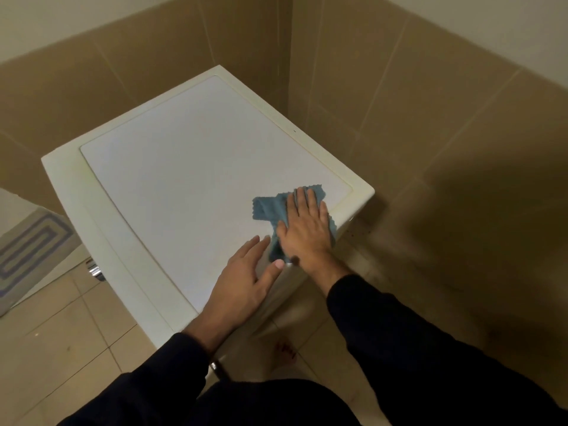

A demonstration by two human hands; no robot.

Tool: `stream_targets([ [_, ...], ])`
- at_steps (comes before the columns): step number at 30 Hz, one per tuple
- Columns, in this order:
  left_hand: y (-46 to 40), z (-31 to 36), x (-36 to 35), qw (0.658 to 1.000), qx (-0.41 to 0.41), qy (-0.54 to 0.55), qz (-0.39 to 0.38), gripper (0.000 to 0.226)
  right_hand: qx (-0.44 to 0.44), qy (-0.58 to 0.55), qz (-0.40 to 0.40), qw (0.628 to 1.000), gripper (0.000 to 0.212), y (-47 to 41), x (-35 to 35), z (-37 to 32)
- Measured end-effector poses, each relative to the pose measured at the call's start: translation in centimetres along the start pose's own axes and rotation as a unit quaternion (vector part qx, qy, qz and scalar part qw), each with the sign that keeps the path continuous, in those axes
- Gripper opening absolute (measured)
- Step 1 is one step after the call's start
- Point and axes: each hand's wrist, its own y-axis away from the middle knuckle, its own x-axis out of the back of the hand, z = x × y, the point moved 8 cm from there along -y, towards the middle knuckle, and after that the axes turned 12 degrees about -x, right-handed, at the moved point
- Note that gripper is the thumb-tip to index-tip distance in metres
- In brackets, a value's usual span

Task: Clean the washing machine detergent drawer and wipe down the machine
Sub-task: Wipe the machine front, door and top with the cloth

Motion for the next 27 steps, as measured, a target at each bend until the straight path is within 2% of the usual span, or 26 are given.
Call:
stream_targets([
  [4, -0.6, 0.4, -0.7, 0.999, -0.024, -0.020, -0.017, 0.074, 0.093, 0.010, -0.022, 0.995, 0.079, 3.9, -0.9, -1.2],
  [8, -1.2, 0.4, -0.6, 0.999, -0.035, -0.017, -0.021, 0.070, 0.203, -0.011, 0.001, 0.979, 0.070, 4.0, -0.8, 1.5],
  [10, -1.3, 0.4, -0.5, 0.999, -0.038, -0.018, -0.023, 0.071, 0.170, 0.016, 0.017, 0.985, 0.071, 2.3, -0.4, 2.9],
  [13, -1.2, 0.4, -0.7, 0.999, -0.012, -0.036, -0.038, 0.074, 0.047, 0.004, 0.022, 0.999, 0.069, -0.5, 0.3, 3.3],
  [16, -1.3, 1.2, -1.0, 0.998, -0.021, -0.033, -0.044, 0.073, -0.042, -0.017, 0.001, 0.999, 0.070, -1.1, 0.0, 2.3],
  [17, -1.4, 1.4, -1.1, 0.998, -0.027, -0.029, -0.045, 0.073, -0.047, -0.018, -0.004, 0.999, 0.071, -0.7, -0.3, 2.1],
  [19, -1.7, 1.8, -1.4, 0.998, -0.035, -0.024, -0.050, 0.075, -0.003, -0.021, -0.014, 1.000, 0.073, 0.8, -0.4, 2.1],
  [23, -2.5, 2.8, -1.4, 0.997, -0.052, -0.029, -0.056, 0.071, 0.183, -0.017, -0.029, 0.982, 0.072, 2.1, 0.3, 4.4],
  [25, -3.2, 3.1, -1.4, 0.996, -0.062, -0.038, -0.056, 0.066, 0.167, -0.009, -0.025, 0.986, 0.068, -0.3, 0.9, 6.3],
  [27, -3.8, 3.3, -1.5, 0.994, -0.058, -0.057, -0.066, 0.067, 0.081, -0.022, -0.028, 0.996, 0.066, -3.2, 1.1, 7.4],
])
